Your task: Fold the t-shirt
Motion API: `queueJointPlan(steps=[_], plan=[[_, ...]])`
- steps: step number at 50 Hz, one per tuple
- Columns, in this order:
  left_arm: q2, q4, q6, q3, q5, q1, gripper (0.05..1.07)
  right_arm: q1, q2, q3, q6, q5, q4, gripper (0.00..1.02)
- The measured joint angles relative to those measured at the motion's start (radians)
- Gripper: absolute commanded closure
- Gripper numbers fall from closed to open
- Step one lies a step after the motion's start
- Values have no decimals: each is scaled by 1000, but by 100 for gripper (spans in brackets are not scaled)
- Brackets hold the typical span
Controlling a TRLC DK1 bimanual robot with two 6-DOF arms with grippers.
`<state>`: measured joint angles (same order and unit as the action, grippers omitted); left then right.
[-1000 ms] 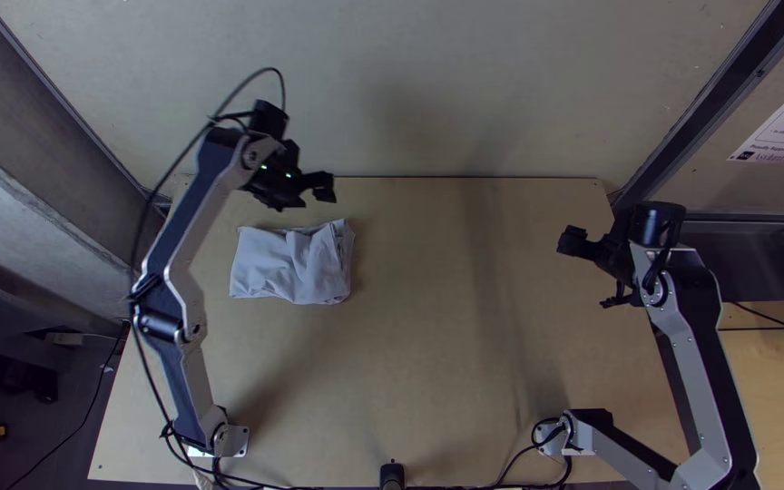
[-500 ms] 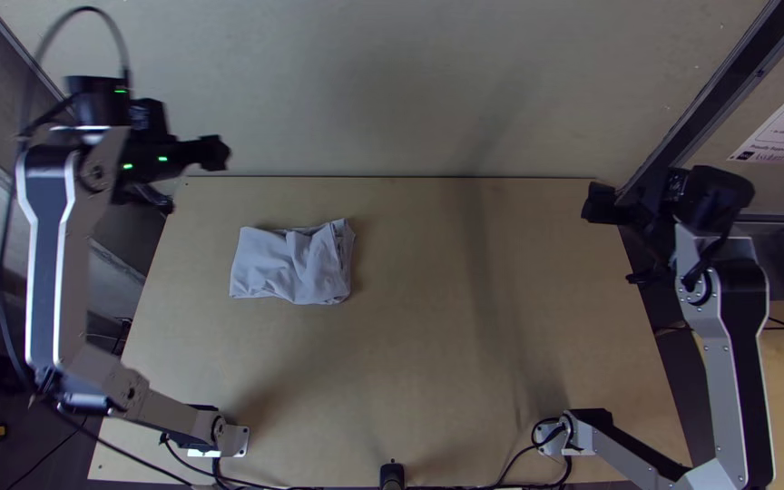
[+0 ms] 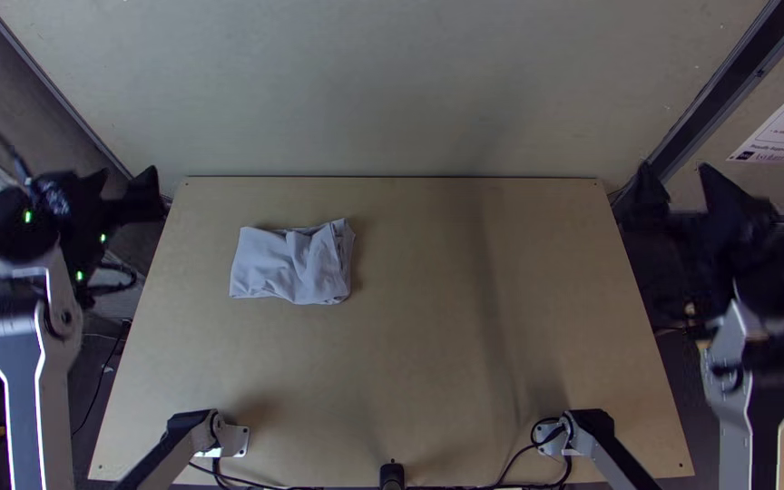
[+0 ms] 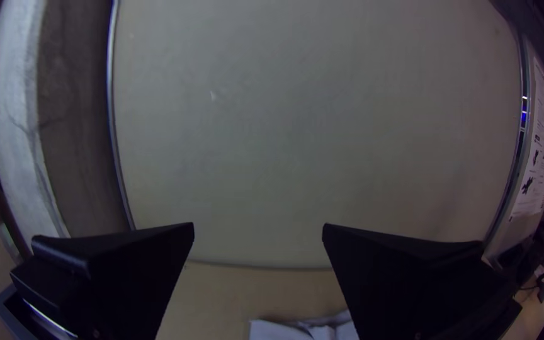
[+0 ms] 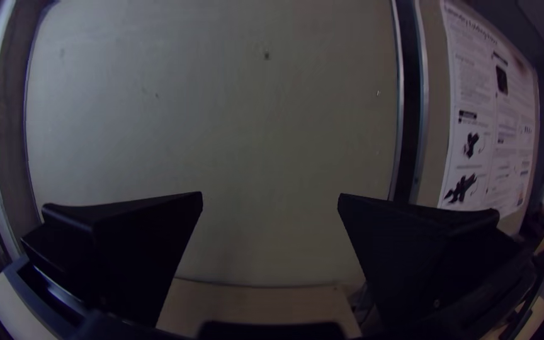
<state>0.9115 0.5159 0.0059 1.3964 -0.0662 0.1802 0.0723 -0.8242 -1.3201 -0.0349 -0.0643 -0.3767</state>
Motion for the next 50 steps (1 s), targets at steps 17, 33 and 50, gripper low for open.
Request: queueJointPlan(steps=[17,33,50], plan=[[-458,-277,6,-511,0,18,9,13,354,386,-122,0,148,4],[-737,-325,8,-812,-4,18,9,13,635,739,-158,0,166,4],[-899,-397,33,-1067,-27,9,10,13,811,1100,-187,0,267,4]])
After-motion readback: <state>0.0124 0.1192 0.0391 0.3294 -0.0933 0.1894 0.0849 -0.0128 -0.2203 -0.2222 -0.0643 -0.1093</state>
